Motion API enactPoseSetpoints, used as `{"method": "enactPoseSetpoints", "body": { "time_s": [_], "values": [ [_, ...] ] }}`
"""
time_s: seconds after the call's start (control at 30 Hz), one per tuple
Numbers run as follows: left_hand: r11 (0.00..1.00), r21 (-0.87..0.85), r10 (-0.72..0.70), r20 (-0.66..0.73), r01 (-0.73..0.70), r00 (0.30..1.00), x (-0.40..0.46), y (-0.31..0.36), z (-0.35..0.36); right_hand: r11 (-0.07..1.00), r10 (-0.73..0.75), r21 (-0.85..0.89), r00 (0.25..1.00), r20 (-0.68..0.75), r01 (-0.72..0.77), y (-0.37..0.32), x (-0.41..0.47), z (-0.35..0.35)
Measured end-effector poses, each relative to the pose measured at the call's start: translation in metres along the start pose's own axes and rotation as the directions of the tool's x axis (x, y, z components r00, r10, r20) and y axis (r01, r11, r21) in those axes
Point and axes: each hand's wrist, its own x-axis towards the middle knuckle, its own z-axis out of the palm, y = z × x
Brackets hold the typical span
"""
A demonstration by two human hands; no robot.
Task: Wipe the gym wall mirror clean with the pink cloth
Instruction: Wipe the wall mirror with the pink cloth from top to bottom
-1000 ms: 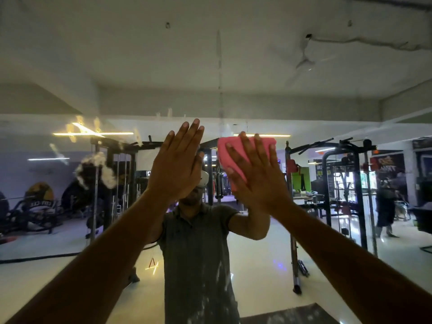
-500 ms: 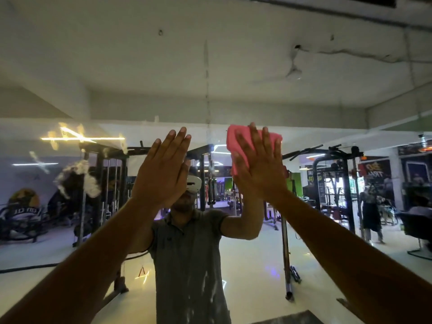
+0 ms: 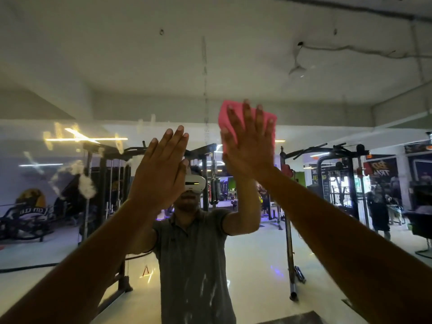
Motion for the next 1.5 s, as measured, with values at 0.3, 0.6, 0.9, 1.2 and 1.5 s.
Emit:
{"method": "enactPoseSetpoints", "body": {
  "time_s": [0.3,0.6,0.9,1.2,1.5],
  "values": [
    [0.999,0.045,0.012,0.025,-0.013,1.0,0.001,0.002,-0.007,0.954,-0.297,-0.02,0.952,0.072,0.299,0.045,-0.107,0.014],
    [0.998,0.063,0.022,0.054,-0.026,0.998,0.007,0.04,0.005,0.976,-0.216,0.004,0.974,0.071,0.217,0.01,-0.105,0.019],
    [0.998,0.05,0.031,0.033,-0.032,0.999,0.025,0.07,0.01,0.996,0.087,0.016,0.996,0.033,-0.087,0.06,-0.048,-0.001],
    [0.998,0.068,-0.01,0.033,0.008,0.999,0.024,0.078,0.015,0.982,-0.188,0.02,0.982,0.023,0.188,0.126,-0.082,0.002],
    [0.998,0.041,-0.043,0.02,0.042,0.999,0.051,0.067,0.007,0.952,-0.291,0.099,0.957,0.0,0.289,0.073,-0.069,0.014]
  ]
}}
